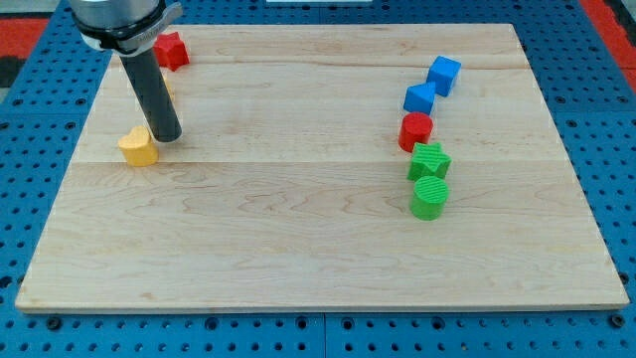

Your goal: Move the red circle towards the bottom side of the board

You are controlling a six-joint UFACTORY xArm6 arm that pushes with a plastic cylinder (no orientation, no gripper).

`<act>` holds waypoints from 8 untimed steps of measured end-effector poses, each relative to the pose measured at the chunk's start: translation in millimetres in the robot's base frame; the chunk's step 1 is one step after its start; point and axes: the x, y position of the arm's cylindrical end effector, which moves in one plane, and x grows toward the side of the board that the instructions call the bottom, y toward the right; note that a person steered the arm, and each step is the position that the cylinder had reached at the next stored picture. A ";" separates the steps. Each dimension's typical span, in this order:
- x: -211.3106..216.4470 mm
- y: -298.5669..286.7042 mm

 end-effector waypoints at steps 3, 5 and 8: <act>2.6 17.1; -35.0 145.3; -31.0 289.5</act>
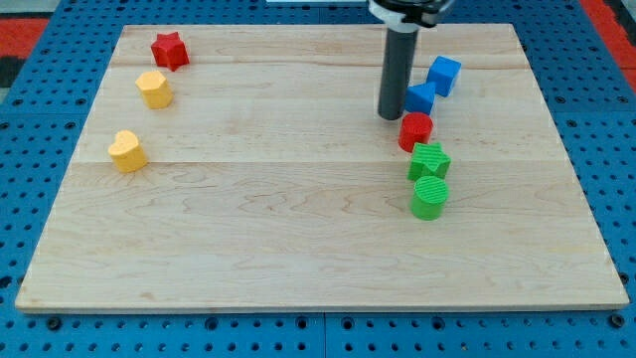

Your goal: Move the red circle towards the bottom side of the board

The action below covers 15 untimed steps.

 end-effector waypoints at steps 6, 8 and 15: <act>23.4 -36.3; 31.5 17.0; 154.5 -148.8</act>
